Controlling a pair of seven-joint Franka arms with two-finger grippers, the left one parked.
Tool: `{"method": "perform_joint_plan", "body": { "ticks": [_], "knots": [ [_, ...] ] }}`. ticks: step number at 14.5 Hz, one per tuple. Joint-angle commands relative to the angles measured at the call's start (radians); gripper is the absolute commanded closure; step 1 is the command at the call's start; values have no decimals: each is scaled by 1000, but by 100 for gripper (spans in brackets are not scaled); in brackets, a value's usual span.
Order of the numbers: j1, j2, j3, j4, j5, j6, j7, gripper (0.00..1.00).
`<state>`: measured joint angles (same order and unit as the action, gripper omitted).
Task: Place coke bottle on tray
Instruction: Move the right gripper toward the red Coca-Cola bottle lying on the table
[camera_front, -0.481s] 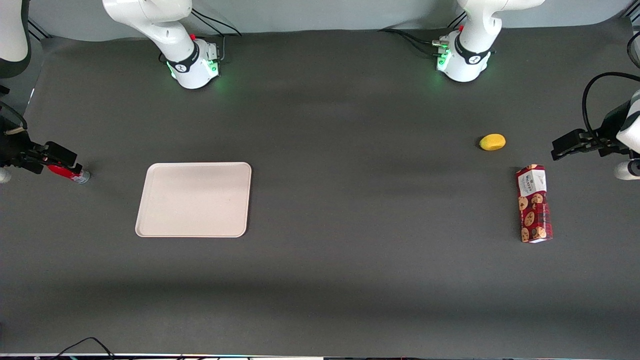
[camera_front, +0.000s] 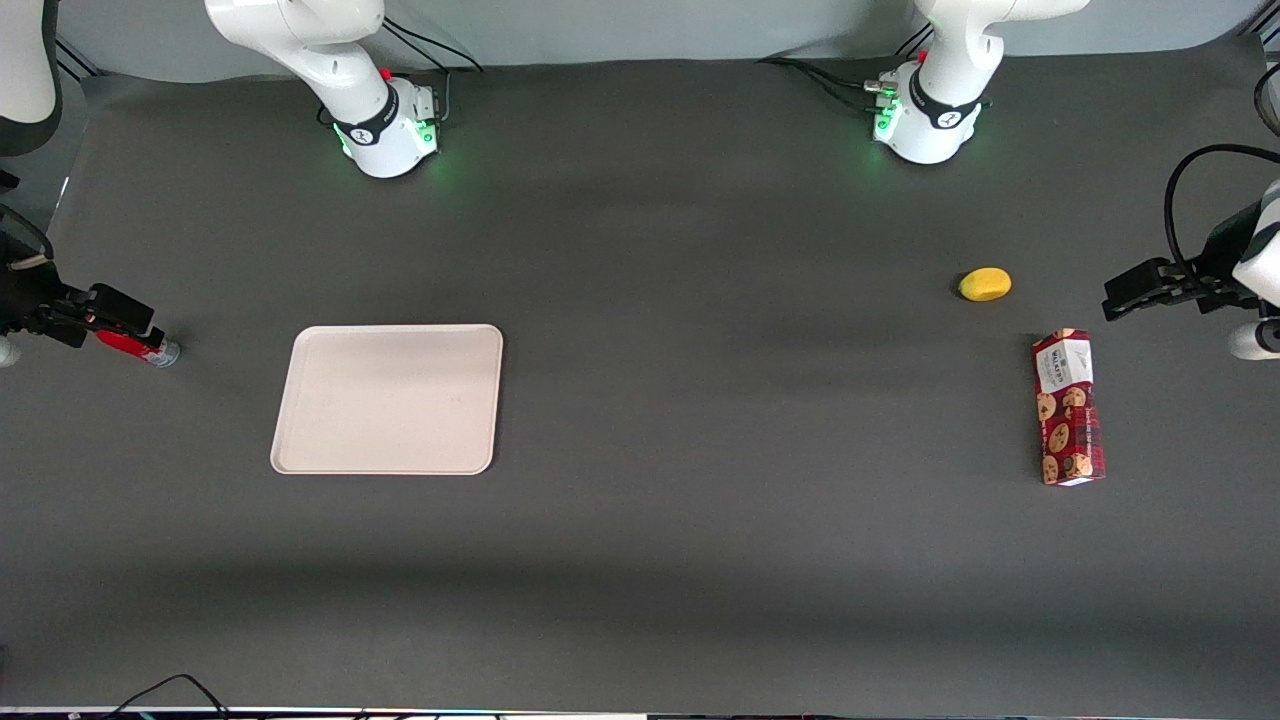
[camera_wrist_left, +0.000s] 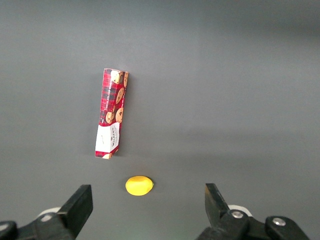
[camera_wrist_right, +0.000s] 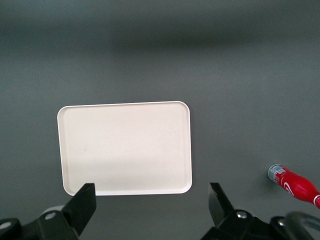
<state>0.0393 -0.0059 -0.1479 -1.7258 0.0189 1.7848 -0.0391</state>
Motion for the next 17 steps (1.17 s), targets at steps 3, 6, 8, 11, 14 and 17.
{"method": "perform_joint_plan", "body": {
  "ticks": [3,6,8,11,14,17],
  "knots": [
    [2,-6,5,3,19,-10,24,0],
    [2,-6,5,5,19,-11,27,0],
    [1,-6,5,5,19,-11,27,0],
    [1,-8,7,3,19,-11,34,0],
    [1,-11,5,3,19,-19,45,0],
    [-2,-16,5,5,15,-34,45,0]
  ]
}}
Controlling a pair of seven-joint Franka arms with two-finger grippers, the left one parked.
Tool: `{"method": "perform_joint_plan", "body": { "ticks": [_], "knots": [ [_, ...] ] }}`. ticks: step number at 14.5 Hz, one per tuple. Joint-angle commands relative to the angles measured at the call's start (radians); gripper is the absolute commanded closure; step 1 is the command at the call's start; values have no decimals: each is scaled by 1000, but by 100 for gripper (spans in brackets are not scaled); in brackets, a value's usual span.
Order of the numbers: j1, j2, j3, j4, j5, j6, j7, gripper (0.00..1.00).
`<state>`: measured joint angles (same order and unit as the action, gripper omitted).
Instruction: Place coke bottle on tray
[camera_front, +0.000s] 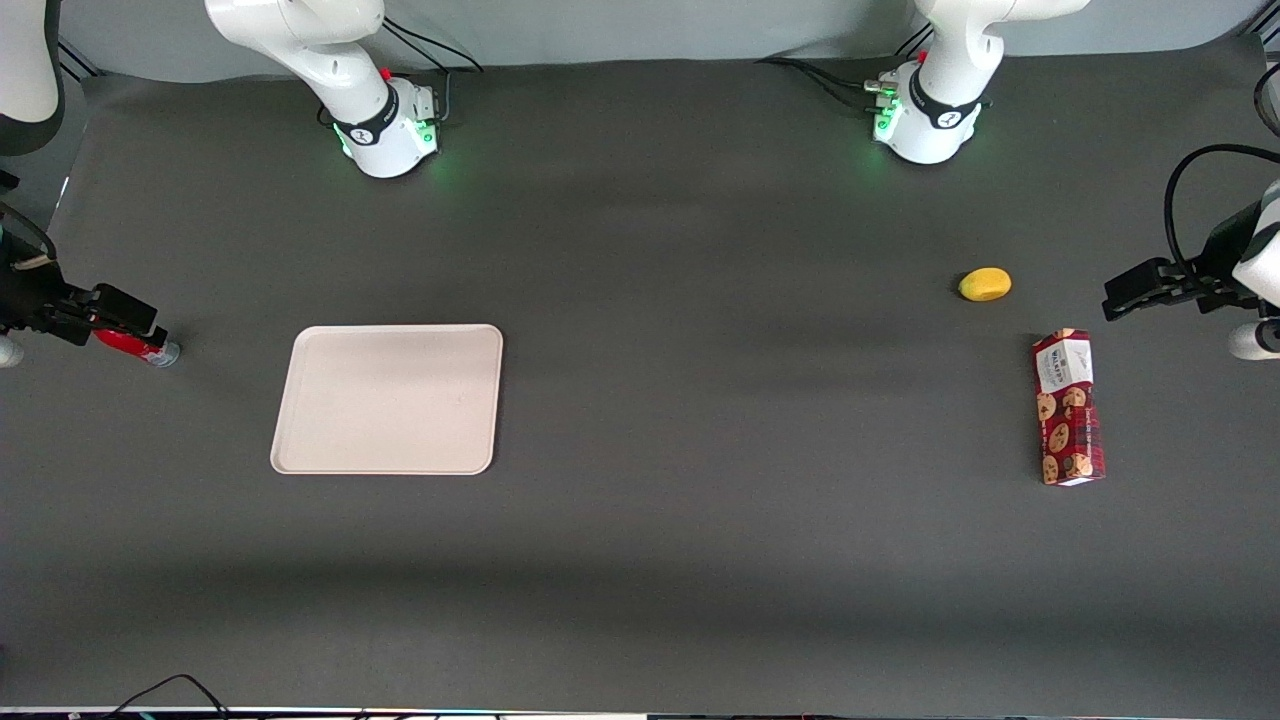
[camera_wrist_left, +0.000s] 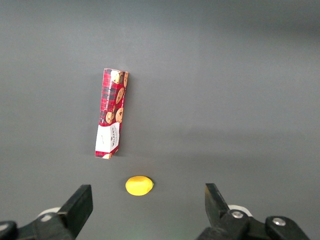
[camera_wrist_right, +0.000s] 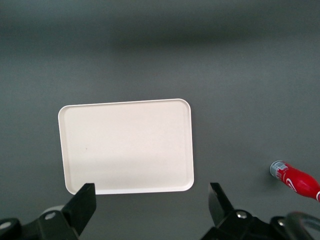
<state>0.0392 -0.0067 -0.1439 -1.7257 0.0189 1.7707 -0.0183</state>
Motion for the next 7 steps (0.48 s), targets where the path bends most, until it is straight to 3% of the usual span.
{"method": "perform_joint_plan", "body": {
  "ticks": [1,4,7],
  "knots": [
    [-10,-19,0,3,7,-43,23,0],
    [-42,-44,-40,0,-78,-114,35,0],
    [-70,-59,-153,-21,-83,-132,-70,0]
  ]
}}
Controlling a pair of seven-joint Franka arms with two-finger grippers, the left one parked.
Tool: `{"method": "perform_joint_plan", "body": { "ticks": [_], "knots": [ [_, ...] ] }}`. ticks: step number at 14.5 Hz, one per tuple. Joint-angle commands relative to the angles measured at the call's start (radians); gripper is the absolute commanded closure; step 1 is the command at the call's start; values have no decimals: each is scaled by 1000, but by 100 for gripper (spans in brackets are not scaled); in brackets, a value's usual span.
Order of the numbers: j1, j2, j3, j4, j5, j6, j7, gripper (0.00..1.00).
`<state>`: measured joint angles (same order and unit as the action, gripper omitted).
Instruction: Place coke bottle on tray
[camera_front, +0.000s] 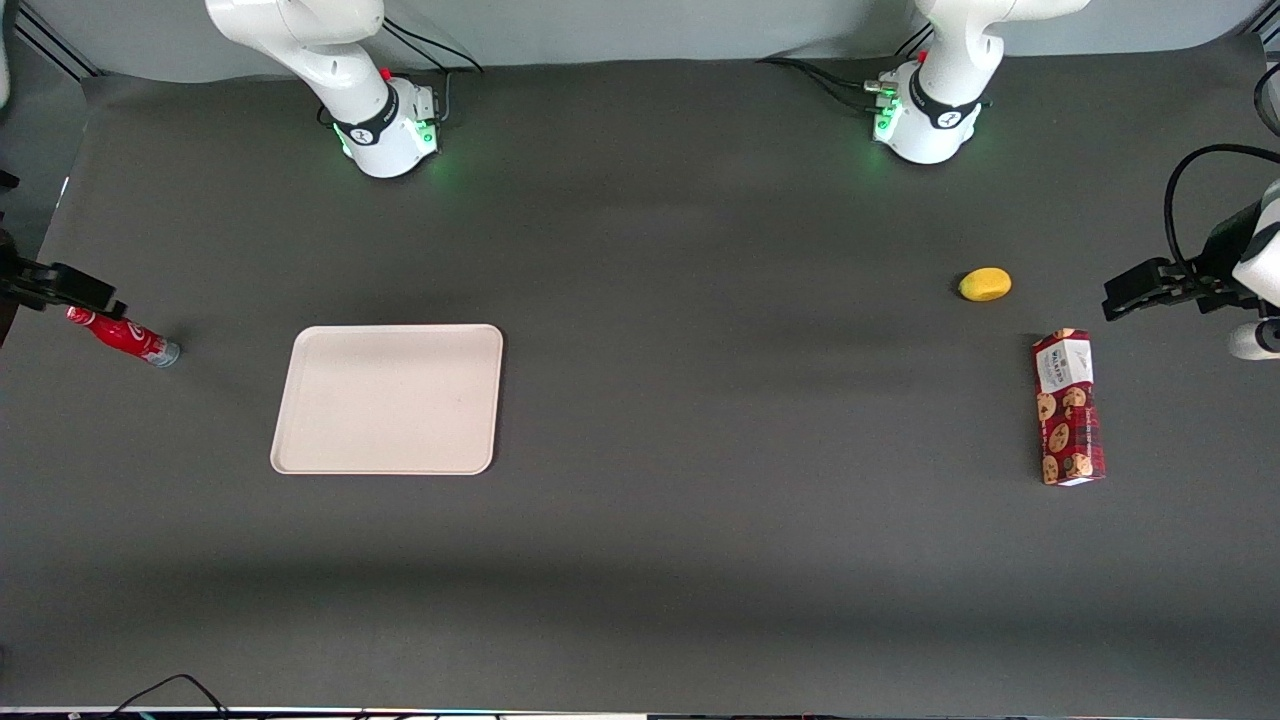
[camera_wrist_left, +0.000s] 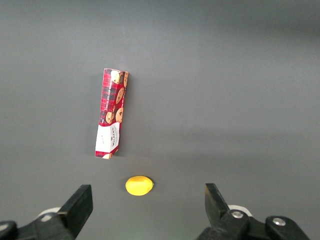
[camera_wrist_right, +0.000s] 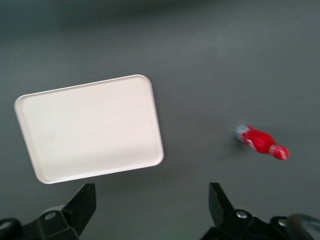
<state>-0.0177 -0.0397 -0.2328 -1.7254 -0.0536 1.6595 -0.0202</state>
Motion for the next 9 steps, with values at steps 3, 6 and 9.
{"method": "perform_joint_plan", "body": {
  "ticks": [3,6,9],
  "knots": [
    [-15,-25,-199,-40,-14,-8,-145,0],
    [-16,-20,-327,-123,-25,142,-250,0],
    [-25,-14,-379,-258,-20,338,-254,0]
  ]
}}
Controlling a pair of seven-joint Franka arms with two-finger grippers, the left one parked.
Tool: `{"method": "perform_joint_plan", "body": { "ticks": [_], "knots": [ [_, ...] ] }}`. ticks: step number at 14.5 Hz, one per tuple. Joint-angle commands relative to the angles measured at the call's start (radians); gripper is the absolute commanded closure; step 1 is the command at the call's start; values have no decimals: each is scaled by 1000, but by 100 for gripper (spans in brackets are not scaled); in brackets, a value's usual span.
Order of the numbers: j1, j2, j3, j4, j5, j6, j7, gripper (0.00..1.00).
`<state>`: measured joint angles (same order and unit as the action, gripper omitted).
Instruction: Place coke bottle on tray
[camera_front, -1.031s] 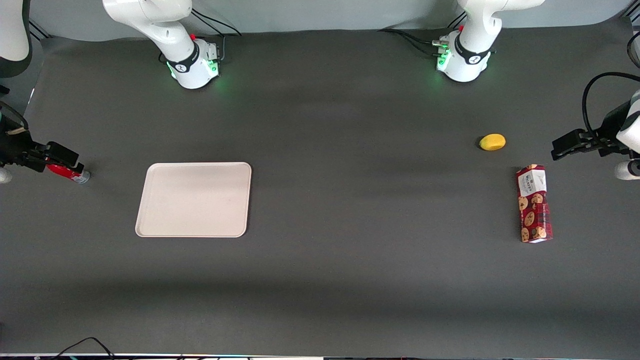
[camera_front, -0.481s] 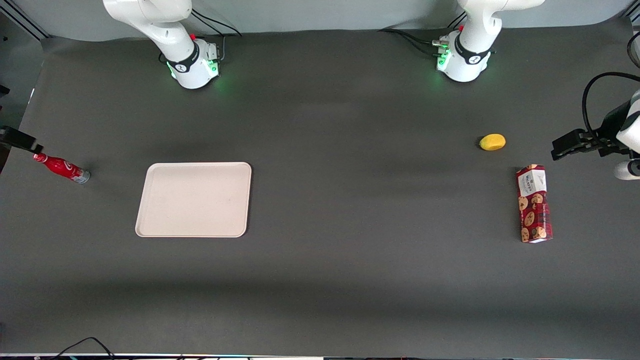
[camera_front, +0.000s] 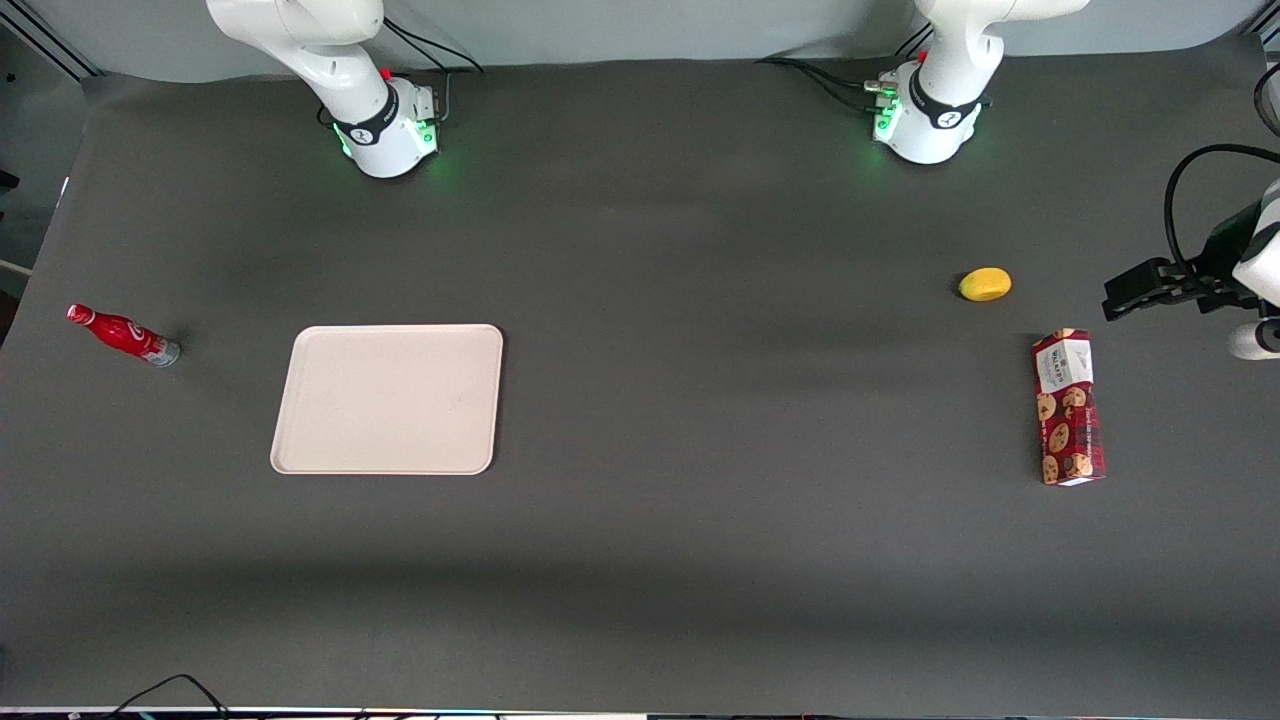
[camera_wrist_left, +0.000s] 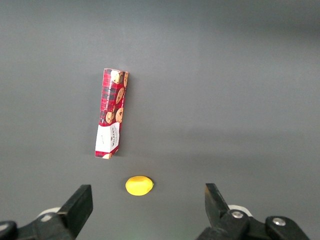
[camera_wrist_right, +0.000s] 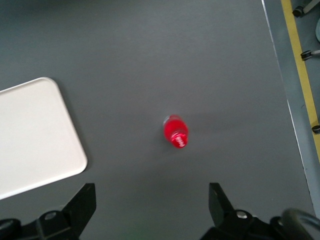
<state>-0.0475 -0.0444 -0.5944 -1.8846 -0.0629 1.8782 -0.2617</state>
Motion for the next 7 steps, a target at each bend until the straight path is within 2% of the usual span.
{"method": "perform_joint_plan", "body": {
  "ticks": [1,2,4,7],
  "knots": [
    [0,-8,-39,-146,-3,184,-13,0],
    [0,1,-44,-184,2,237,-10,0],
    [-11,23,-47,-249,61,326,-13,0],
    [-21,64,-65,-283,75,358,-43,0]
  ]
}}
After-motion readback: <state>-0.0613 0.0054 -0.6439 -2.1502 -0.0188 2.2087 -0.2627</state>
